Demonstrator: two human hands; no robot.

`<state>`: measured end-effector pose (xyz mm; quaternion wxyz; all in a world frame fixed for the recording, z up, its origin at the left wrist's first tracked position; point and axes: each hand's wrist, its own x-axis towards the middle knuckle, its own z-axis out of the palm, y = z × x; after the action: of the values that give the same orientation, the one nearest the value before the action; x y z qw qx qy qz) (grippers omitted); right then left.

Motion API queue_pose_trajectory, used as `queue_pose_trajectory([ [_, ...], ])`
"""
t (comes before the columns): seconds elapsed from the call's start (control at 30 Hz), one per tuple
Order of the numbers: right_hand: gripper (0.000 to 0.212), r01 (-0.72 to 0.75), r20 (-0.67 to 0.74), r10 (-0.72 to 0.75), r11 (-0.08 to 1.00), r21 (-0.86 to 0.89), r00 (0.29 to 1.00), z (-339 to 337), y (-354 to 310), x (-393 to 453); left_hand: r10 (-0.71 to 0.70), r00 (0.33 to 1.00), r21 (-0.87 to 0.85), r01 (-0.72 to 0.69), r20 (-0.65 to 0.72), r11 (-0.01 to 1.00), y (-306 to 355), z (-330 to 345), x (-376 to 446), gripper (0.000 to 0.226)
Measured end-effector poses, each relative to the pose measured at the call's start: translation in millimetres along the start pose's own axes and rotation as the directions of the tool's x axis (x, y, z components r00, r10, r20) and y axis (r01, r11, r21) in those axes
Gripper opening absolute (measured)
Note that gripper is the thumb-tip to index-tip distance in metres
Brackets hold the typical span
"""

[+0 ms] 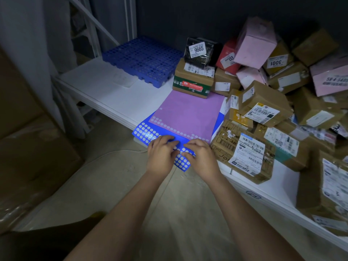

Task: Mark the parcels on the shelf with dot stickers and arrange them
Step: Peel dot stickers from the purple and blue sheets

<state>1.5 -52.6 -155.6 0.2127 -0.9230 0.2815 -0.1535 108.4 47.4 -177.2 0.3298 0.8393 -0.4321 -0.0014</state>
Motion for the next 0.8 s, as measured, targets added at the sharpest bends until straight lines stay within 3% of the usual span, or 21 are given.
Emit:
queue_pose_trajectory([
  [0.17,0.023,0.026,-0.040,-0.027,0.999,-0.027,0.999,4.8,1.2,-0.8,0.080,0.997,0.066,-0.081,0.014,0.995,-5.4,-2.6,7.8,0.023],
  [0.8,0.012,0.058,-0.162,-0.082,0.987,-0.148,0.983,6.8,-8.5,3.8,0.141,0.990,0.043,-0.141,0.007,0.989,-11.4,-8.2,11.3,0.024],
])
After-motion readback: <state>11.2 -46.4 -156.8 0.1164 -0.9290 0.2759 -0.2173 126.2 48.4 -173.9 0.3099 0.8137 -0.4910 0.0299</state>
